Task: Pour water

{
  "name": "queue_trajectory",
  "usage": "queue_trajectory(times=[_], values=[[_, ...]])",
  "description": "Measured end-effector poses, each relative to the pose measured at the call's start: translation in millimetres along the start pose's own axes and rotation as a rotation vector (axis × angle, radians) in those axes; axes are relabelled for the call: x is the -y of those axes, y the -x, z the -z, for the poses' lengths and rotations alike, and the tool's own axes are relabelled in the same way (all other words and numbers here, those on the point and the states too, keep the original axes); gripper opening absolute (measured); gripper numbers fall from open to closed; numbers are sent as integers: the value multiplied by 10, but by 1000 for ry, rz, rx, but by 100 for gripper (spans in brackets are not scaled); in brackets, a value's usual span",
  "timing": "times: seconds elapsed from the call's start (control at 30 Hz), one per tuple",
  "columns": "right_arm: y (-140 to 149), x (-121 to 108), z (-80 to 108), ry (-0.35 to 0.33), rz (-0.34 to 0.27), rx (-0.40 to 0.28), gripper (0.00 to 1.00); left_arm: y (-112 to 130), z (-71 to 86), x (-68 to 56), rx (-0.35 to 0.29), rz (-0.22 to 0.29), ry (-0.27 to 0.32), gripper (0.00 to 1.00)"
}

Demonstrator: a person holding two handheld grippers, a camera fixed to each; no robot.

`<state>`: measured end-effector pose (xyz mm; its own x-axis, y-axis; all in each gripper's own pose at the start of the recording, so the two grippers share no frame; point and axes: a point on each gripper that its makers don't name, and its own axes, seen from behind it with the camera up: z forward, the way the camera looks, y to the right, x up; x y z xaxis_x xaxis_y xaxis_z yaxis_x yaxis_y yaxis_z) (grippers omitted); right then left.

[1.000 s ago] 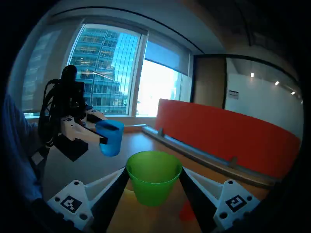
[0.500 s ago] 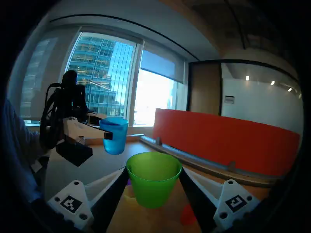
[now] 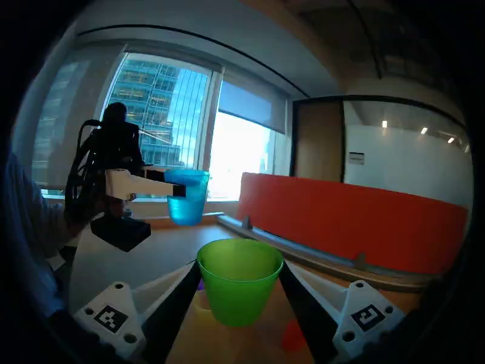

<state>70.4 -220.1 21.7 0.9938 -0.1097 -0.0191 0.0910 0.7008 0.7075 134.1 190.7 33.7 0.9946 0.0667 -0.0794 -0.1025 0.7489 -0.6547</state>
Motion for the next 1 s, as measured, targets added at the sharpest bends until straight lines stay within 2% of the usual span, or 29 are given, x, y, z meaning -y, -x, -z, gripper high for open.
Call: queue_trajectory(times=[0.4, 1.0], values=[[65, 72, -31, -25, -15, -2, 93, -173, 0, 28, -12, -63, -12, 86], [160, 287, -170, -93, -26, 1, 92, -454, 53, 59, -26, -275, -67, 86]])
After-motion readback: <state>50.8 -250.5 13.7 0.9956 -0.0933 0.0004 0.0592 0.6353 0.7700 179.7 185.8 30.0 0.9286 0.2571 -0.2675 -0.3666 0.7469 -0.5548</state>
